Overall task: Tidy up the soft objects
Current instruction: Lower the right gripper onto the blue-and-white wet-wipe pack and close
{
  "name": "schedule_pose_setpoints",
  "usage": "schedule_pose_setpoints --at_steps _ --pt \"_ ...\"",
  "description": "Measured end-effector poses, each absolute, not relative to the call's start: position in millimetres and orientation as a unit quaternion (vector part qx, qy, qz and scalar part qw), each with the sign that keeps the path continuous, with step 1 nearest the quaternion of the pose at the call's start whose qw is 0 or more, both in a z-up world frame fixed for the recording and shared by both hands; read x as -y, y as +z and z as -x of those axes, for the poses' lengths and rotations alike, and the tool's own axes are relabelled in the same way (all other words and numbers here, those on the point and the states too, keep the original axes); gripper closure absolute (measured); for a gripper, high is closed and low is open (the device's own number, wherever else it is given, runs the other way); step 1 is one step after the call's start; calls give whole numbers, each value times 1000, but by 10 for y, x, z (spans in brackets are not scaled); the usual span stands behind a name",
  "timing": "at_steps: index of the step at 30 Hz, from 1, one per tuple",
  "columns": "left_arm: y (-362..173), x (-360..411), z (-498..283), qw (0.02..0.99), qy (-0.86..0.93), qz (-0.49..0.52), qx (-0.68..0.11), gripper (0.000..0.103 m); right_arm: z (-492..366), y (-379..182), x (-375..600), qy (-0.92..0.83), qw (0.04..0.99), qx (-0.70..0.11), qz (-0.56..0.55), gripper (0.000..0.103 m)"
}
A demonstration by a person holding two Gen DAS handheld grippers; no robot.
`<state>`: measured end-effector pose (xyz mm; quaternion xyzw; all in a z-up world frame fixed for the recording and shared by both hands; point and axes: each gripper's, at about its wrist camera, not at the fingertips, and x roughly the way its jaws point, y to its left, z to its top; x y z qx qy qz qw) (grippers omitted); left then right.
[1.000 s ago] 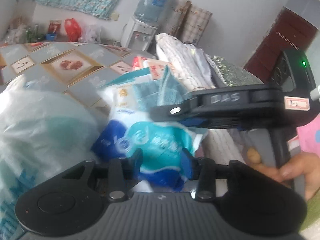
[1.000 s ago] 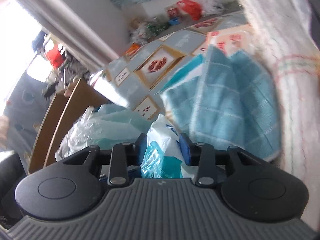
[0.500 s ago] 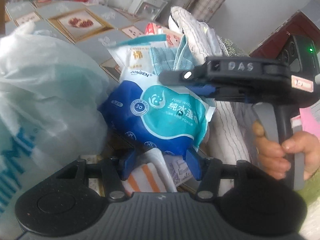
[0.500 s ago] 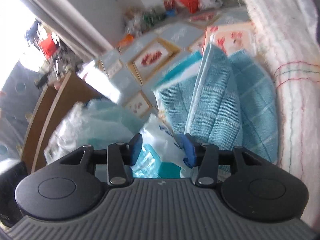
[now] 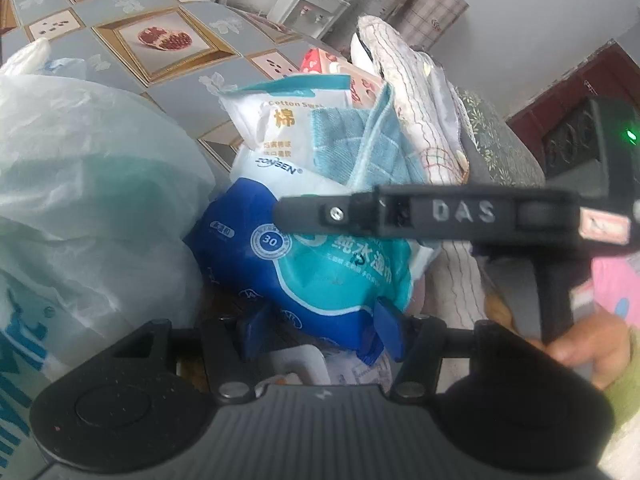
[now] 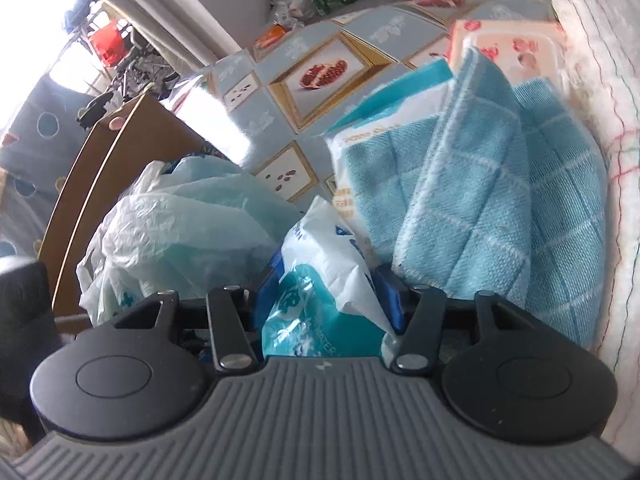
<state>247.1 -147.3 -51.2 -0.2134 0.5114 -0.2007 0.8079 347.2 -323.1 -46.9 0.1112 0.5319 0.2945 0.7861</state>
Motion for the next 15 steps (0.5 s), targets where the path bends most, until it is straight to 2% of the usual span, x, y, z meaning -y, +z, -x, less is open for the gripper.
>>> schedule_pose_setpoints --at_steps 5,9,15 --pt "-320 1485 -2378 831 -215 196 -474 53 -3306 -301 3320 290 801 -509 -122 65" --pt "-96 1529 -2255 852 -221 169 -443 53 -3153 -164 3372 283 812 -496 -125 65" --pt "-78 1531 -2149 852 -227 172 -439 55 -2972 -75 3468 270 822 -478 -153 70"
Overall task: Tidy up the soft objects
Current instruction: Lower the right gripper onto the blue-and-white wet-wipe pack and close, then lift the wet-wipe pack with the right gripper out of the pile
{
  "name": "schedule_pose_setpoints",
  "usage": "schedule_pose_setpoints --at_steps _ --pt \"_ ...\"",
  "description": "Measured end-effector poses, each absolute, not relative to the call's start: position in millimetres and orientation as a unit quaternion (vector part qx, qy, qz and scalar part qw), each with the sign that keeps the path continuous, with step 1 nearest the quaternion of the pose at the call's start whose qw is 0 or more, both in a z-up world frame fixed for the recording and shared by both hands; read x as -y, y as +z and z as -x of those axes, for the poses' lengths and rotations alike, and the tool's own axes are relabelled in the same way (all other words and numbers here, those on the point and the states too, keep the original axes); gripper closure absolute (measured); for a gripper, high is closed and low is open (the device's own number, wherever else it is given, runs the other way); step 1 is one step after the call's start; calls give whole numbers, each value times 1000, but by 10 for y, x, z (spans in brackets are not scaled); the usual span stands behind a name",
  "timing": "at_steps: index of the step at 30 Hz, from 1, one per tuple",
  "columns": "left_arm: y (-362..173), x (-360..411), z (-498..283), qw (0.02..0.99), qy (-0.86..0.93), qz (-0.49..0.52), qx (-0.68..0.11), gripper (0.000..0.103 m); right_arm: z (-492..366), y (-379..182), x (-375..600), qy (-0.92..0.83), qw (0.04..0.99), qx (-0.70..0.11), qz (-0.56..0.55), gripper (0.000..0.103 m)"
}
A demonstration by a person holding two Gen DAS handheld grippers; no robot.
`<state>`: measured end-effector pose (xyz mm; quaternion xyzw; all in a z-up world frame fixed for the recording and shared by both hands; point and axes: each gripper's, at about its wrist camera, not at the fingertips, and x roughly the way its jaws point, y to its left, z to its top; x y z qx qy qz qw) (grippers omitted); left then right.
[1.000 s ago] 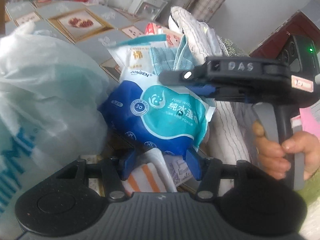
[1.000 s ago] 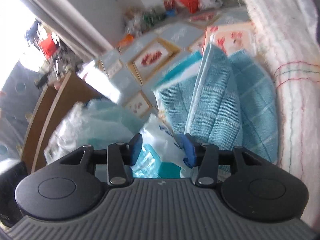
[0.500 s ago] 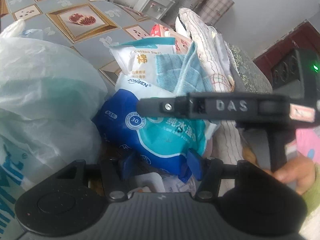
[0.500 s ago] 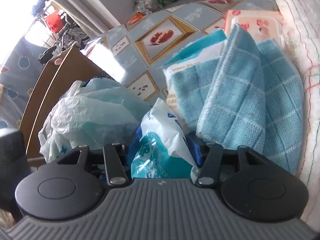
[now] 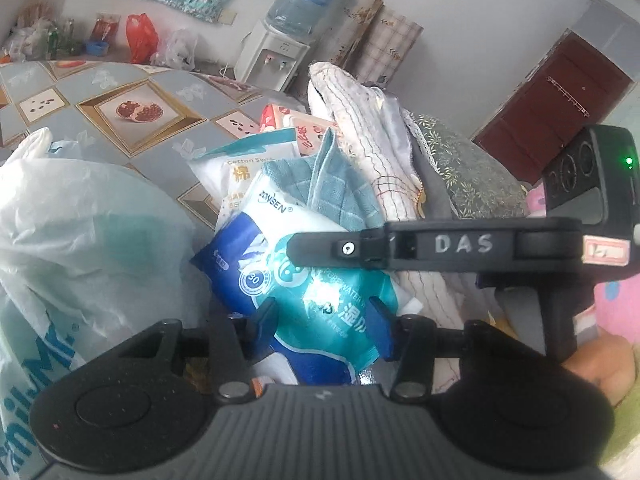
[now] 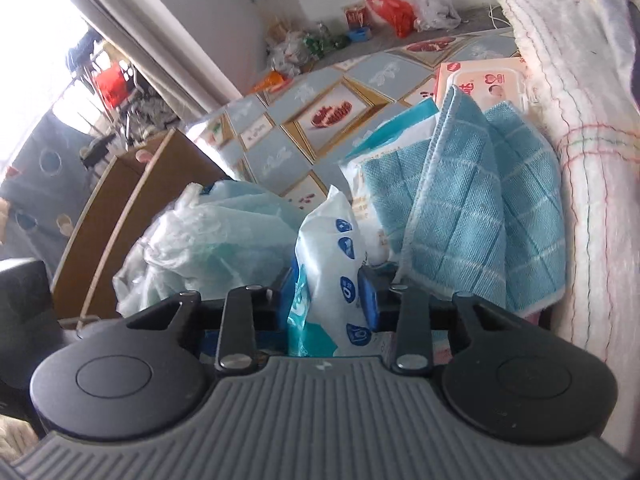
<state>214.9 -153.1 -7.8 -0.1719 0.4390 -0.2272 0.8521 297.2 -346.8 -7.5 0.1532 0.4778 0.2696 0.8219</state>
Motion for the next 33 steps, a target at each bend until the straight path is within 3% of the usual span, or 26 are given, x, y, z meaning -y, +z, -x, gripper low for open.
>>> schedule_pose_setpoints --at_steps 5,6,7,14,20,24,33 --pt "30 1510 -2012 852 -249 173 -427 56 -2749 128 3481 272 832 -452 -171 71" --pt "59 1511 -1978 853 -261 175 -417 63 -2700 150 3481 270 834 -449 -172 71" --pt "91 1525 -1953 854 -267 171 -411 64 -2653 147 3503 266 833 -450 -179 71" --pt "52 1686 -1849 845 -296 139 -423 62 -2310 -226 3956 188 838 -441 -260 71" --pt "-66 1625 -1884 845 -281 125 -438 54 -2201 -536 4294 187 808 -439 -345 68" --pt "-128 1663 -1981 837 -271 116 -461 44 -2236 -604 4281 190 804 -442 -348 60" --pt "-202 1761 -2215 823 -268 124 -485 37 -2476 -793 4246 211 776 -462 -373 53"
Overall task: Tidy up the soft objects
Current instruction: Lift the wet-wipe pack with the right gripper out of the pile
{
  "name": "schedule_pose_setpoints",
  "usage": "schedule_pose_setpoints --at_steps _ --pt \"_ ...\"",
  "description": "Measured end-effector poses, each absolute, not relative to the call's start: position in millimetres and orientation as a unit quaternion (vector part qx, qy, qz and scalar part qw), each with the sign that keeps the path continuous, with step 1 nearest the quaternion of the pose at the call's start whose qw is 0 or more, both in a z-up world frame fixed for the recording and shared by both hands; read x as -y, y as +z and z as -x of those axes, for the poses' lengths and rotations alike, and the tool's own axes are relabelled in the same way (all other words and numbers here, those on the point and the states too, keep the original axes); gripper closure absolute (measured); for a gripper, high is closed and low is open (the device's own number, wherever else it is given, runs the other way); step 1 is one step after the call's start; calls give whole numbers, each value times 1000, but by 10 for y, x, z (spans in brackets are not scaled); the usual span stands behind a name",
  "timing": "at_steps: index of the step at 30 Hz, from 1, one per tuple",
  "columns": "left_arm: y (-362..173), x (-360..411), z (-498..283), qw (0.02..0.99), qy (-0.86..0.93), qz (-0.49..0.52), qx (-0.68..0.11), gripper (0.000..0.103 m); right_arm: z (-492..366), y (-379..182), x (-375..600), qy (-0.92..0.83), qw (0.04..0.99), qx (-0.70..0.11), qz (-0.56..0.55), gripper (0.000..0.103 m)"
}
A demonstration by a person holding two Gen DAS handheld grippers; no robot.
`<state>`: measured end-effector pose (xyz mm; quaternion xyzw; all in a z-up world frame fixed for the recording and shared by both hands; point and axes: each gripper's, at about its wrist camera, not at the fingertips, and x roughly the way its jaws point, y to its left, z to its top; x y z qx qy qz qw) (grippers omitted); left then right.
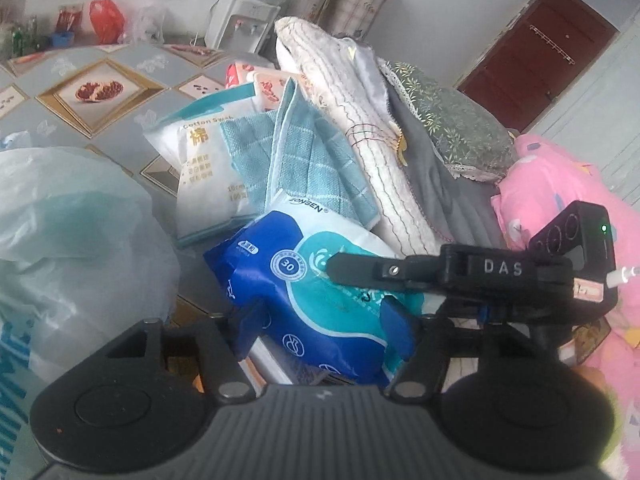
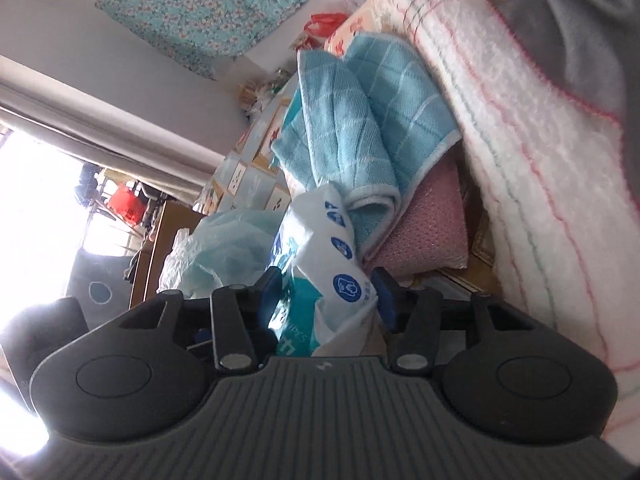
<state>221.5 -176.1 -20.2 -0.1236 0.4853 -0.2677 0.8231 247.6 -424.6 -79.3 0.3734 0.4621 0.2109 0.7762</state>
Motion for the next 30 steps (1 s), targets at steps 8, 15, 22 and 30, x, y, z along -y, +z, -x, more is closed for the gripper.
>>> schedule_pose_setpoints --at_steps 8,15,22,30 --pt "-218 1684 -2242 816 -271 153 -488 39 -2426 -796 4243 217 772 -448 -395 66" --pt "-13 1594 -2086 815 -299 172 -467 39 -2295 -601 4152 224 773 -426 -412 67" --pt "212 1416 -1864 833 -307 170 -428 39 -2197 -259 3828 236 798 -408 -376 68" --pt "40 1147 -1752 822 -297 187 -448 39 -1914 -393 3920 172 817 -394 -384 68"
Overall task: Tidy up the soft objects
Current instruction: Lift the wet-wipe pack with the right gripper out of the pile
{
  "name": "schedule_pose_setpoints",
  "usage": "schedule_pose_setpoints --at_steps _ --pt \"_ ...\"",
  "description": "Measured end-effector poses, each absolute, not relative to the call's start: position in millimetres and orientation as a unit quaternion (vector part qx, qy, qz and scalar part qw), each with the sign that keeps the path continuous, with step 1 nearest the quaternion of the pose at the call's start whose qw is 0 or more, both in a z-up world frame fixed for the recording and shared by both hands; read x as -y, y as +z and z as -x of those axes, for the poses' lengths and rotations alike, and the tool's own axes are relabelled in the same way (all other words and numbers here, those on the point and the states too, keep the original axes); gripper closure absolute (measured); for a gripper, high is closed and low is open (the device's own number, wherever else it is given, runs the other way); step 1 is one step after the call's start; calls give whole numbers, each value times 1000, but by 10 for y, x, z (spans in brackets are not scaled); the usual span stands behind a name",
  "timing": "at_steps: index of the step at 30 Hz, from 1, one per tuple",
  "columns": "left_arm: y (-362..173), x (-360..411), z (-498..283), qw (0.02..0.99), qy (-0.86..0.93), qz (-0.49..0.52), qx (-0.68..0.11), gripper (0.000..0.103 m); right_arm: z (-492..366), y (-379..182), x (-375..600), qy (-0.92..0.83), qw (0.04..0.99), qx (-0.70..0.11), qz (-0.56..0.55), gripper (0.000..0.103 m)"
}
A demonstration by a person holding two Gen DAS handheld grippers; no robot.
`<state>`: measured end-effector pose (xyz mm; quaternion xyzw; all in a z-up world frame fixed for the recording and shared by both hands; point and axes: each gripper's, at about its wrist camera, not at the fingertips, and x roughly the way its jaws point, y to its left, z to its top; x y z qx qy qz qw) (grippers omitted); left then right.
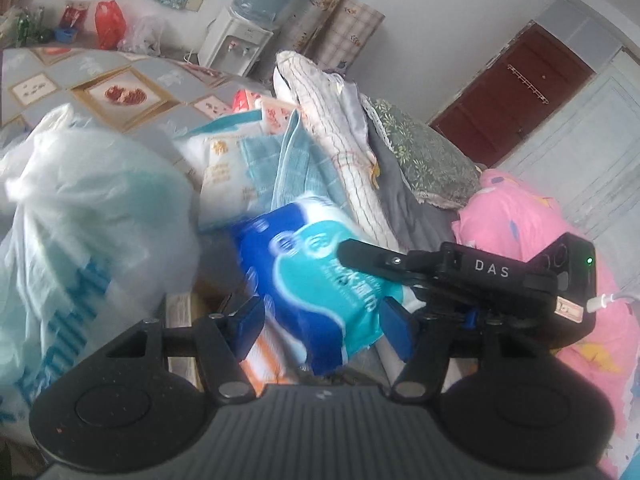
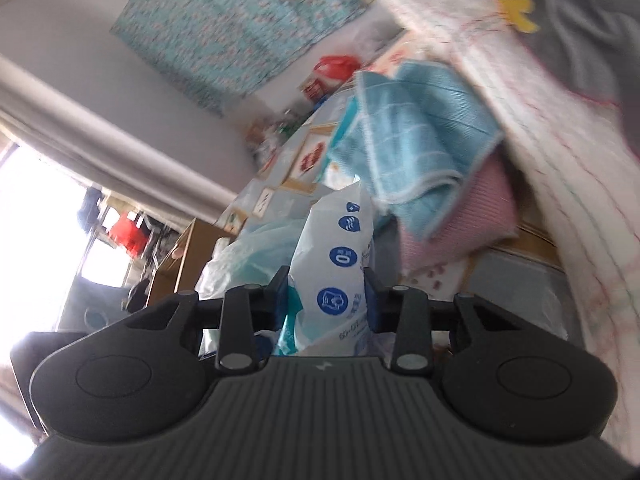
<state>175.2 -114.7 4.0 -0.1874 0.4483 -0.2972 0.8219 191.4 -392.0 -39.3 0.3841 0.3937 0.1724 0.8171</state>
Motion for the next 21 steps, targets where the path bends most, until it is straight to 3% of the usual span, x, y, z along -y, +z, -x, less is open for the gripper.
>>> schedule_pose_setpoints --at_steps 7,14,16,18,21 --pt "24 1217 -1617 813 -340 166 -442 39 -1624 -614 3995 178 802 -396 -410 67" --pt "25 1454 -1605 826 -344 105 -433 39 -1663 -709 4142 181 799 -401 -410 59" --pt "13 1502 -1608 828 -342 93 -433 39 -1672 -745 4159 185 797 -403 -410 54" --pt "1 1539 -1623 830 -339 84 -435 39 -1688 -808 4191 183 794 -409 -412 41" --pt "-43 1586 -1662 826 -338 77 -444 39 -1679 -840 4228 178 800 -406 -405 37"
